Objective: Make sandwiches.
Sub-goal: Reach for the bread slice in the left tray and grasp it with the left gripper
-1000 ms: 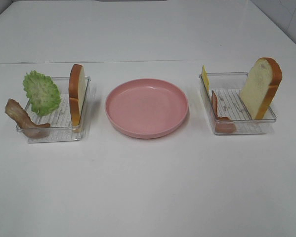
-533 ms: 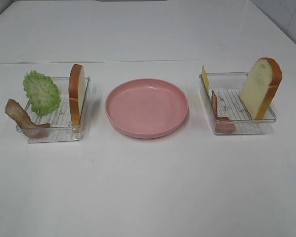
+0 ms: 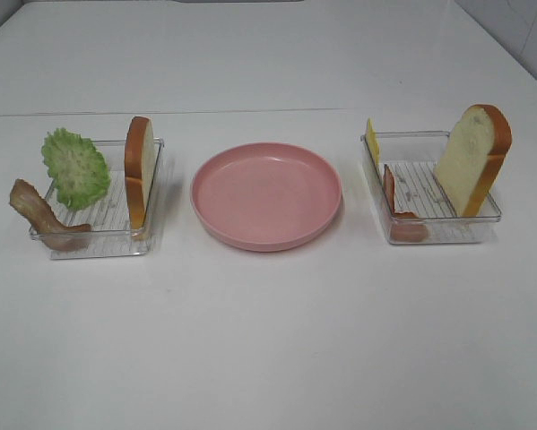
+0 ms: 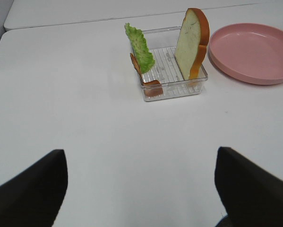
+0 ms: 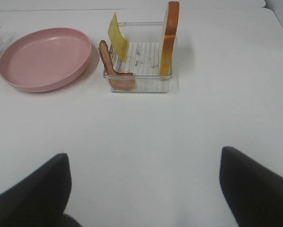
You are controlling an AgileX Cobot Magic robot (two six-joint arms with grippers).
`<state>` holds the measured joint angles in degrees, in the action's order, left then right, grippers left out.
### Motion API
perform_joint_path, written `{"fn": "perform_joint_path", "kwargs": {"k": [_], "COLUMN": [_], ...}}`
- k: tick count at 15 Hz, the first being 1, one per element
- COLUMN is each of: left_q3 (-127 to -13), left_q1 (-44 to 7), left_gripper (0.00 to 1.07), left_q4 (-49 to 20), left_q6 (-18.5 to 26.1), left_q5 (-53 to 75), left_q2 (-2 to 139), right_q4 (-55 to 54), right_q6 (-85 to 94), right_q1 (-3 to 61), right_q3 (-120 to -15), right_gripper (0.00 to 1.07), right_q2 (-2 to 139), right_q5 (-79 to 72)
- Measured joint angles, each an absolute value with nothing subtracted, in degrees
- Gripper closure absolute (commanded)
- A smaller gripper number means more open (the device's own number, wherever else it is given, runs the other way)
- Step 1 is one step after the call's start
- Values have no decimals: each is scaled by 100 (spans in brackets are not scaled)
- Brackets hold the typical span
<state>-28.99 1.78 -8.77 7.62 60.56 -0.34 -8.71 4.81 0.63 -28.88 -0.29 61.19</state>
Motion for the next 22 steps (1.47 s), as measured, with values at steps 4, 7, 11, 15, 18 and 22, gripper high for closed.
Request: {"fn": "perform_joint_path", "kwargs": {"k": [4, 7, 11, 15, 18, 22], "left_q3": [-2899, -2899, -2899, -2974, -3019, -3570], "left_q1": [178, 178, 178, 178, 178, 178], "left_gripper": [26, 26, 26, 26, 26, 26], "left_q4": [-877, -877, -877, -900, -968, -1318], "left_q6": [762, 762, 762, 762, 762, 762], "left_q5": [6056, 6056, 6050, 4807, 3736, 3638], "left_q2": [-34, -34, -34, 218, 1375, 3226], "right_q4": [-871, -871, -871, -871, -871, -871], "right_q6": [481, 481, 481, 481, 481, 481], "right_q1": [63, 63, 63, 63, 63, 63], "right_q3": [-2888, -2888, -2888, -2888, -2888, -2888], "right_gripper": [27, 27, 27, 27, 27, 27], "right_q2": [-29, -29, -29, -29, -29, -29], "right_q5": [6119, 6119, 6119, 6119, 6119, 6119]}}
